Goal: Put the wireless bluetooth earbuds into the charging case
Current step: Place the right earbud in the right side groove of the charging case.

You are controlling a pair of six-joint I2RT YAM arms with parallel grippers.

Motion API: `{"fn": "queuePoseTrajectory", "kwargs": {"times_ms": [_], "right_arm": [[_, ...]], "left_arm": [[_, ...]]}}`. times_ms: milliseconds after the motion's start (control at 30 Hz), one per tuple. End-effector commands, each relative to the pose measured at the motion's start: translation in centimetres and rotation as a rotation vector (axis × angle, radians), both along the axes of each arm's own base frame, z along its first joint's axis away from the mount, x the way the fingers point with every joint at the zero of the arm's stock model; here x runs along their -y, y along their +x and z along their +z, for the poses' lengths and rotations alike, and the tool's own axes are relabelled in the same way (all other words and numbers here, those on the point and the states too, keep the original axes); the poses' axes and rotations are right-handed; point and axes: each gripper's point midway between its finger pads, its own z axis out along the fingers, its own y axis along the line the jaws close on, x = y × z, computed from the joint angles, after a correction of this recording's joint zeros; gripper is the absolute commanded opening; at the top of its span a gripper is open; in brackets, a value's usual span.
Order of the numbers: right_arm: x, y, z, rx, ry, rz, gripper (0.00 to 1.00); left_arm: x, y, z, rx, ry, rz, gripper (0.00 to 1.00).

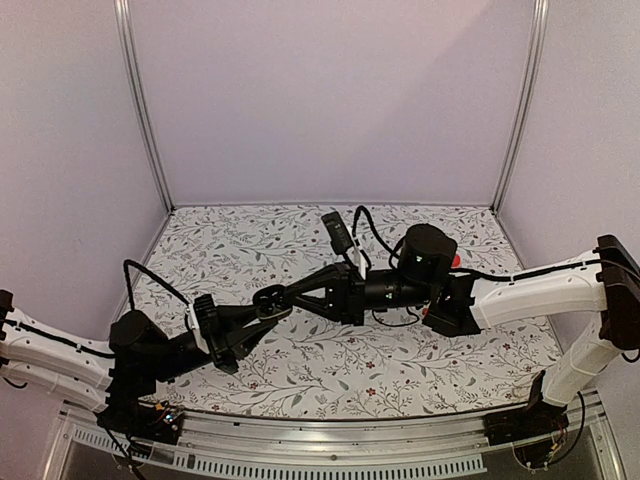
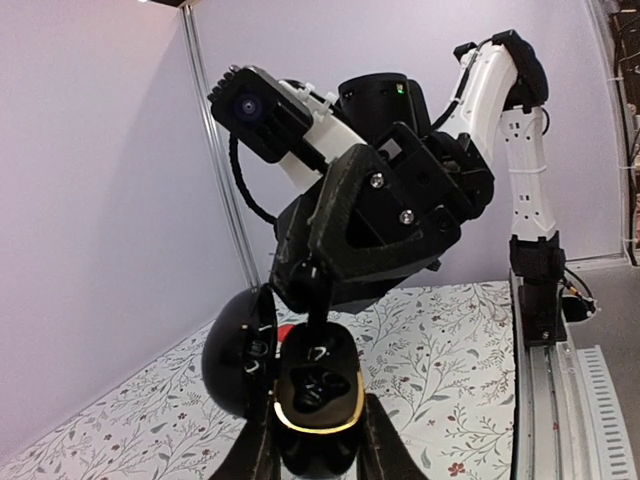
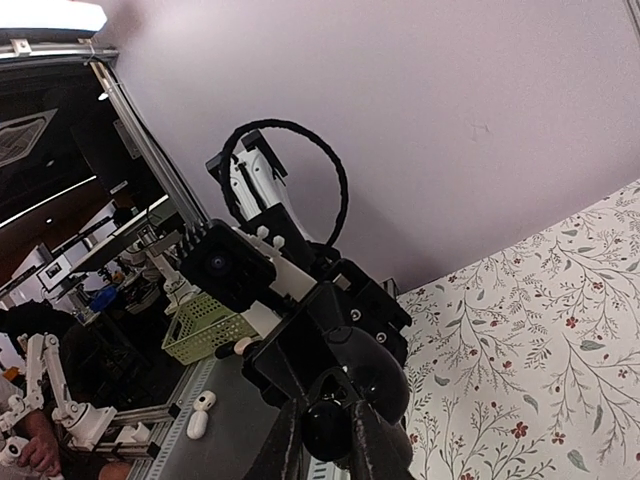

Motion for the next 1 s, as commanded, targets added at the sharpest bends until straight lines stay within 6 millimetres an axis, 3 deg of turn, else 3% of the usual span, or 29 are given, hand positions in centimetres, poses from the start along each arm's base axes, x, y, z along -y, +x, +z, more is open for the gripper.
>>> {"fn": "queuePoseTrajectory", "kwargs": {"times_ms": [0,167,533,967], "right_arm": [[-0.5,1.1,-2.3,-0.013,-0.078,-0.047,0.16],[-0.5,1.3,-2.4,-0.009,-0.091,-0.061,0.19],[-0.5,1.0,-2.0,-0.008,-0.088,-0.048,0.37],[0.8,1.7,0.6,0.029,-0.052,-0.115,0.48]], "left_arm": [[0.0,-0.5,0.9,0.011,-0.035,-0.019,0.00],[0.1,-0.3,0.7,0.006,-0.028,-0.006,0.00],[0.0,0.2,0.5,-0.013,-0.035,0.010,0.00],[0.1,0.2,0.4,-0.015,-0.033,-0.003,0.00]]}}
